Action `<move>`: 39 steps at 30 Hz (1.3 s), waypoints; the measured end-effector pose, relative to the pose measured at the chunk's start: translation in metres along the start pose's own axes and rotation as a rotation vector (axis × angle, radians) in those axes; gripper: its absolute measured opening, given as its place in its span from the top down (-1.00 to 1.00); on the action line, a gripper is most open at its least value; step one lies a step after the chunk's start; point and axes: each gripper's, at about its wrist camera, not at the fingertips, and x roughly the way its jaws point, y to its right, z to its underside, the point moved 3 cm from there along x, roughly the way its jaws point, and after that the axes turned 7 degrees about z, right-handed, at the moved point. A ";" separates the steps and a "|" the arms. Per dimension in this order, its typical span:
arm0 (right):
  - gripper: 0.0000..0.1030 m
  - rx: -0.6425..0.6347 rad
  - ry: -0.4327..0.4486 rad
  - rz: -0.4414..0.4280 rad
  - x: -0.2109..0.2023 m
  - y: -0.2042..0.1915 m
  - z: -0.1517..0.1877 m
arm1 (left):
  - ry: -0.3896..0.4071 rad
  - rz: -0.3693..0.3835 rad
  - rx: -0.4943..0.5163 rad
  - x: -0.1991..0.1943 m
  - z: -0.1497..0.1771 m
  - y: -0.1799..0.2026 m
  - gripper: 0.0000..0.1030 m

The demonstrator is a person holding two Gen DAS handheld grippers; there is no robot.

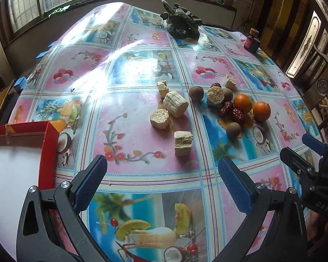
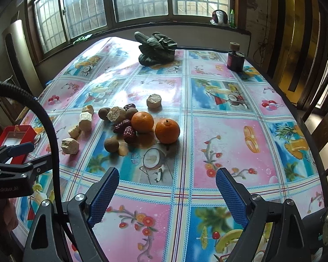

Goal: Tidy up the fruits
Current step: 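Grasp the white square pastry with the left tool while the right tool grasps a brown ball, then carry the pastry and ball into the red tray and open both tools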

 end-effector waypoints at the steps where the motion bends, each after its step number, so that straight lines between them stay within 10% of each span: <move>1: -0.74 -0.006 -0.001 -0.002 0.000 -0.001 0.000 | -0.007 0.000 -0.006 0.003 -0.002 0.000 -0.99; 15: -0.33 -0.023 -0.044 -0.072 0.018 -0.008 -0.004 | -0.052 -0.052 0.007 0.034 -0.009 0.002 -0.47; 17: -0.25 -0.036 -0.047 -0.090 0.019 -0.012 -0.005 | -0.055 -0.057 0.009 0.035 -0.009 0.002 0.04; 22: -0.05 -0.064 -0.058 -0.166 0.027 -0.029 -0.009 | -0.069 -0.037 0.010 0.032 -0.009 0.002 0.57; 39: 0.59 -0.144 -0.087 -0.215 0.058 -0.070 -0.025 | -0.076 -0.034 -0.027 0.016 0.002 -0.015 0.57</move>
